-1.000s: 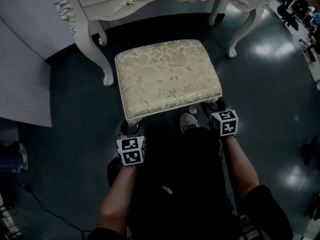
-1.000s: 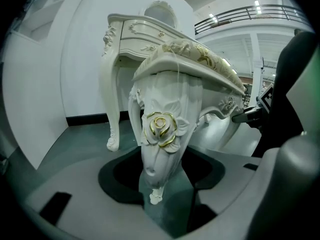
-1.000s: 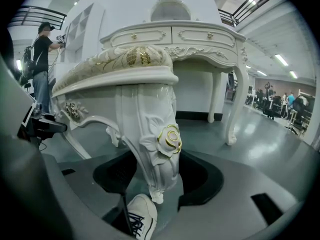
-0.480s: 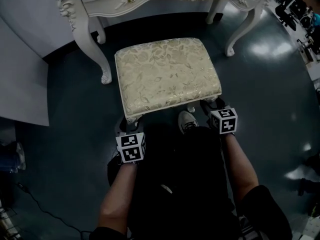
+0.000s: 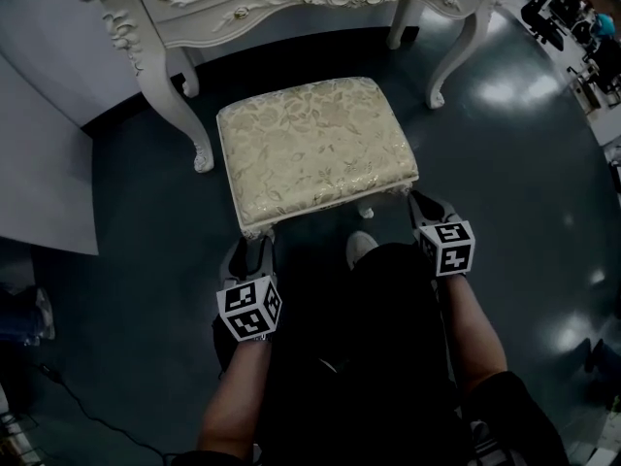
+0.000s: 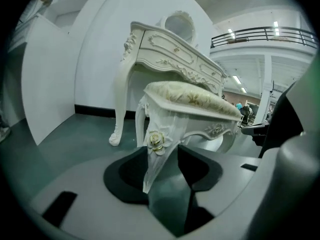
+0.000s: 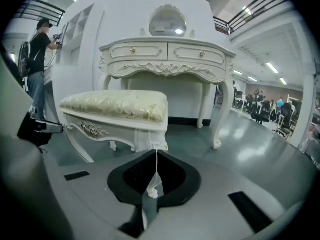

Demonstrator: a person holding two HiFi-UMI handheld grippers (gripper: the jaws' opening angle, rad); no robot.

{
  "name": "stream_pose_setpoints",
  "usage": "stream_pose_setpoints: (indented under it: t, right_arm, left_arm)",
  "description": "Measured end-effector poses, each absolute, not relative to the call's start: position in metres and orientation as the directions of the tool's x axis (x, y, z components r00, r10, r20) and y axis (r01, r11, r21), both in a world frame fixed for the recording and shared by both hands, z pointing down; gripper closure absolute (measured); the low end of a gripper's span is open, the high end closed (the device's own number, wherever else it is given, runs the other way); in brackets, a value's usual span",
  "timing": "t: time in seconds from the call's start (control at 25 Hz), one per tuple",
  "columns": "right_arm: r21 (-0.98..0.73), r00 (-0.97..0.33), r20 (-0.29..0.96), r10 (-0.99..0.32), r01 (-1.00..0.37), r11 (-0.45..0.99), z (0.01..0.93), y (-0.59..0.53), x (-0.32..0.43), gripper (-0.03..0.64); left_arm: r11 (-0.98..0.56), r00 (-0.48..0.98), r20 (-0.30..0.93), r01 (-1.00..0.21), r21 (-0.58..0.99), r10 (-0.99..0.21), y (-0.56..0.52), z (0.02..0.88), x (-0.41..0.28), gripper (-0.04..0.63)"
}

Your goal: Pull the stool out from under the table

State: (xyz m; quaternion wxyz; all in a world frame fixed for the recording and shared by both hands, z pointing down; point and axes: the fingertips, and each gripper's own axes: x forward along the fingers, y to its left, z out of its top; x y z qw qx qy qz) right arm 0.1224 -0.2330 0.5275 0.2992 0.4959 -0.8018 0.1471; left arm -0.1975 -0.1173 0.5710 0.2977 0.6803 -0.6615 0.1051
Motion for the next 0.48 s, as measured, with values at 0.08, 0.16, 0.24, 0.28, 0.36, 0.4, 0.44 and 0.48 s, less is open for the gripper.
stream_pose_setpoints:
  t: [0.08,0.16,0.24,0.28,0.36,0.4,0.44,0.48]
  right_arm:
    - [0.050,-0.344,0.615,-0.709,-0.881,0.470,0.509,-0.225,0.124,0.588]
    - [0.042,-0.391,0.581,-0.714,-0.862,0.506,0.491,-0.227,0.115,0.589]
    - [0.056,-0.446,0.534,-0.719,-0.829,0.556,0.476,-0.240,0.097,0.589]
    - [0.060,-0.470,0.521,-0.713,-0.813,0.579,0.472,-0.243,0.088,0.589]
    - [0.057,-0.508,0.499,-0.702,-0.789,0.612,0.464,-0.247,0.075,0.589]
    - [0.047,-0.527,0.486,-0.697,-0.781,0.623,0.459,-0.250,0.069,0.589]
    - [0.031,-0.548,0.475,-0.688,-0.771,0.636,0.452,-0.253,0.062,0.589]
    - [0.012,-0.571,0.468,-0.674,-0.759,0.651,0.446,-0.257,0.055,0.589]
  left_arm:
    - [0.047,0.086,0.512,-0.969,0.243,-0.855,-0.105,0.550,-0.200,0.495]
    - [0.039,0.049,0.450,-0.982,0.185,-0.892,-0.099,0.524,-0.206,0.588]
    - [0.033,0.014,0.390,-0.993,0.112,-0.921,-0.105,0.501,-0.210,0.588]
    - [0.030,0.005,0.377,-0.996,0.086,-0.926,-0.105,0.493,-0.208,0.588]
    - [0.015,0.001,0.362,-0.999,0.040,-0.932,-0.106,0.478,-0.200,0.588]
    - [0.005,0.001,0.355,-1.000,0.017,-0.935,-0.109,0.471,-0.196,0.588]
    - [-0.003,0.003,0.350,-1.000,0.000,-0.937,-0.112,0.464,-0.191,0.588]
    - [-0.009,0.005,0.346,-1.000,-0.010,-0.938,-0.117,0.458,-0.187,0.588]
